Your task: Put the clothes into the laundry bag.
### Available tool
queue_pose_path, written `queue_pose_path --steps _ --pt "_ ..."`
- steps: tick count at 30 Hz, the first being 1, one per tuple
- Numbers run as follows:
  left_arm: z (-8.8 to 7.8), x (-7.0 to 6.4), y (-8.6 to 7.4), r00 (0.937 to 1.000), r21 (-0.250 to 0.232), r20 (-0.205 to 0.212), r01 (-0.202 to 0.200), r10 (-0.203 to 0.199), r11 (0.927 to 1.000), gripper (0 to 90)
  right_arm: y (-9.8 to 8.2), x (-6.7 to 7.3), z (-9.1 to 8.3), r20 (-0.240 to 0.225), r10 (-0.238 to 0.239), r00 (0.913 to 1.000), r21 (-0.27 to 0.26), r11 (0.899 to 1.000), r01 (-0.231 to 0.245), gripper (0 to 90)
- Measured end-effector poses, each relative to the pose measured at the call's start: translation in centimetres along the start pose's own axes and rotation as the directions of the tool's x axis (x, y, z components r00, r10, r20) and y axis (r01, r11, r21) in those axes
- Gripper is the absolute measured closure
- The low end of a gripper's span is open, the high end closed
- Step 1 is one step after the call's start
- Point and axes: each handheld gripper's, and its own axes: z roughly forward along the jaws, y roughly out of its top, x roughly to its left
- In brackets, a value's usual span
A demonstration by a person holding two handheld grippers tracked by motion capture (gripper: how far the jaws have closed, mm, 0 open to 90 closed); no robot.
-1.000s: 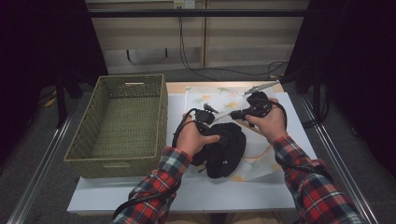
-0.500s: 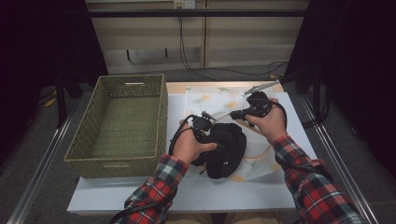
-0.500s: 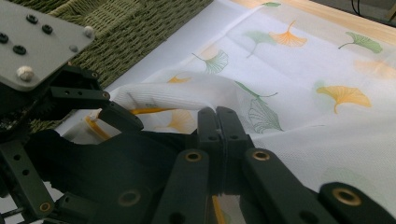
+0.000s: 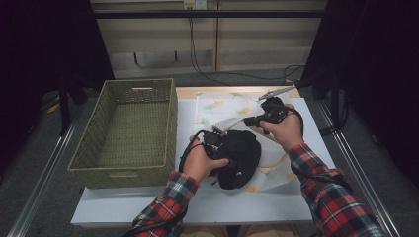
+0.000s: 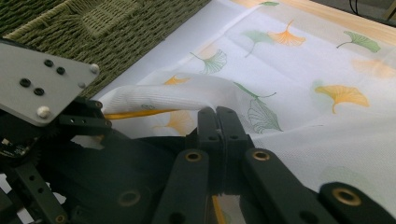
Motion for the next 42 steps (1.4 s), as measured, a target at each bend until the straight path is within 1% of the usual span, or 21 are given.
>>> queue_pose_path --steps 3,7,9,10,11,12,13,15,16,18,25,26,27,29,31,32,33,37,38,40,42 --pt "0.2 -0.1 0.0 0.9997 0.004 0.012 0.021 -0.021 0.9998 29.7 0.0 0.0 0.0 -0.004 -0.003 1.0 -0.002 1.0 0.003 90.0" --pt "0.4 -0.2 0.0 0.9998 0.027 0.017 0.006 -0.006 0.9996 37.0 -0.1 0.0 0.1 -0.006 -0.003 1.0 -0.003 1.0 0.003 90.0" --pt "0.7 -0.3 -0.1 0.9996 0.029 0.024 0.016 -0.016 0.9994 42.4 -0.1 0.0 0.0 -0.002 -0.004 1.0 -0.001 1.0 0.004 90.0" --pt "0.8 -0.4 -0.1 0.9995 0.044 0.029 0.011 -0.012 0.999 44.7 -0.2 -0.1 0.0 -0.001 -0.003 1.0 -0.002 1.0 0.003 90.0" --pt "0.9 -0.5 -0.1 0.9993 0.041 0.031 0.022 -0.024 0.9989 46.4 -0.2 -0.1 -0.1 0.004 -0.001 1.0 0.002 1.0 0.001 90.0" --pt "1.0 -0.5 -0.1 0.9995 0.048 0.019 0.025 -0.026 0.9986 49.0 -0.3 -0.1 -0.1 -0.002 0.006 1.0 -0.003 1.0 -0.006 90.0" --pt "1.1 -0.6 -0.1 0.999 0.043 0.024 0.038 -0.039 0.9984 51.2 -0.3 -0.1 -0.1 0.0 0.005 1.0 -0.002 1.0 -0.005 90.0" --pt "1.0 -0.7 -0.2 0.9986 0.055 0.013 0.051 -0.052 0.9972 56.1 -0.4 -0.1 -0.1 0.002 0.002 1.0 0.001 1.0 -0.002 90.0" --pt "1.0 -0.7 -0.1 0.9988 0.059 0.007 0.048 -0.049 0.9971 58.2 -0.4 -0.1 -0.1 0.006 0.001 1.0 0.0 1.0 -0.001 90.0" --pt "1.0 -0.9 -0.2 0.9981 0.054 -0.001 0.062 -0.062 0.9966 60.7 -0.4 -0.1 -0.1 0.003 0.002 1.0 0.001 1.0 -0.002 90.0" --pt "1.0 -1.0 -0.1 0.9951 0.058 -0.013 0.098 -0.098 0.9935 64.2 -0.5 0.1 0.0 0.002 0.007 1.0 0.003 1.0 -0.007 90.0" --pt "0.9 -0.9 0.0 0.9949 0.066 -0.006 0.101 -0.101 0.9927 64.5 -0.5 0.1 0.0 0.006 0.003 1.0 0.004 1.0 -0.003 90.0" --pt "0.9 -0.9 -0.1 0.9942 0.054 -0.012 0.107 -0.107 0.9928 65.0 -0.5 0.1 0.1 0.007 0.003 1.0 0.005 1.0 -0.003 90.0" --pt "0.9 -0.8 0.0 0.9936 0.059 -0.004 0.113 -0.113 0.9919 65.9 -0.5 0.2 0.0 0.007 0.008 0.9999 0.005 1.0 -0.008 90.0" --pt "0.8 -0.8 0.0 0.9928 0.052 -0.005 0.12 -0.12 0.9914 66.6 -0.5 0.2 0.0 0.005 0.009 0.9999 0.003 1.0 -0.009 90.0" --pt "0.8 -0.7 0.0 0.9907 0.045 -0.001 0.136 -0.136 0.9896 66.9 -0.5 0.2 0.0 0.005 0.009 1.0 0.003 1.0 -0.009 90.0" --pt "0.7 -0.6 0.1 0.9904 0.041 0.006 0.138 -0.138 0.9896 67.2 -0.5 0.2 0.0 0.002 0.008 1.0 0.003 1.0 -0.008 90.0" --pt "0.2 -0.6 0.3 0.9896 0.016 -0.005 0.144 -0.144 0.9895 68.1 -0.5 0.2 0.0 0.0 0.007 1.0 0.003 1.0 -0.007 90.0" --pt "0.1 -0.7 0.4 0.9872 -0.003 -0.012 0.159 -0.159 0.9873 68.2 -0.5 0.2 0.0 0.001 0.007 1.0 0.003 1.0 -0.007 90.0" --pt "-0.1 -0.6 0.6 0.9881 -0.003 -0.023 0.152 -0.152 0.9883 68.4 -0.4 0.2 0.0 0.001 0.008 1.0 0.001 1.0 -0.008 90.0" --pt "-0.2 -0.5 0.8 0.985 -0.019 -0.022 0.171 -0.171 0.9852 68.5 -0.4 0.2 -0.1 0.004 0.005 1.0 0.003 1.0 -0.005 90.0"
